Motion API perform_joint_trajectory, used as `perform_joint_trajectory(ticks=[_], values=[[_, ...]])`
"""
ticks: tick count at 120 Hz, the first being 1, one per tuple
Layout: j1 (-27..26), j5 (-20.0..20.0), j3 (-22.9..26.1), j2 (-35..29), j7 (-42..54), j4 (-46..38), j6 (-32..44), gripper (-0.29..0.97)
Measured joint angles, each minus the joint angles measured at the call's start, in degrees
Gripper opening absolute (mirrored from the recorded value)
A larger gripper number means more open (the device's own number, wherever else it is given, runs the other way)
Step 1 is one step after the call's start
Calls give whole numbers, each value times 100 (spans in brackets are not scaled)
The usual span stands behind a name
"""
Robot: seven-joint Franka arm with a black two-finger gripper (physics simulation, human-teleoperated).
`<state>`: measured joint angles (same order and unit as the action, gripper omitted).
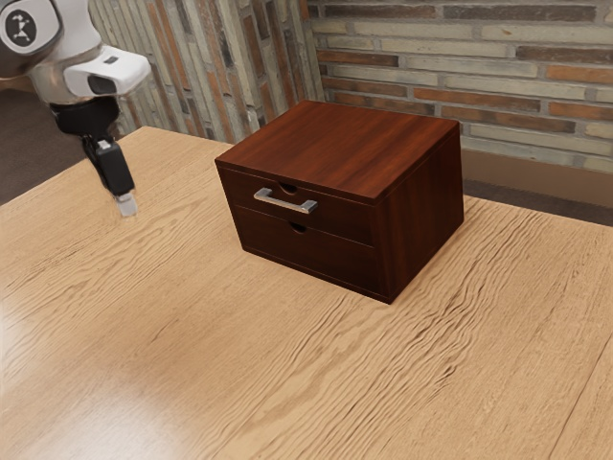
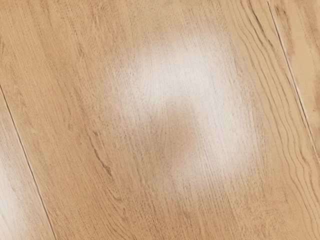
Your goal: Pull the drawer handle with one arm to open the drawer
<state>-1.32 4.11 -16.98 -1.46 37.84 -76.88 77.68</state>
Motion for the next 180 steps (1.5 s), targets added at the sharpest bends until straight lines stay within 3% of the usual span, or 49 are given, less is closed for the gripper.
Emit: perform_joint_trajectory(ticks=[18,35,53,71,89,97,112,119,136,154,180], values=[[-422,448,178,-264,222,329,-5,68],[-281,568,270,-113,385,355,-5,68],[-534,415,318,-77,591,276,-36,67],[-782,210,274,-39,1675,-38,75,67],[-553,-139,369,684,2636,419,455,68],[-554,-471,346,810,3025,353,796,68],[-548,-1002,289,182,3844,-1185,2070,68],[-479,-1121,273,31,4193,-1517,2600,68],[-341,-1257,265,-149,4939,-1666,3390,68],[-605,-1292,249,-467,5559,-2159,3947,68],[-483,-1311,239,-202,6330,-2490,4862,59]])
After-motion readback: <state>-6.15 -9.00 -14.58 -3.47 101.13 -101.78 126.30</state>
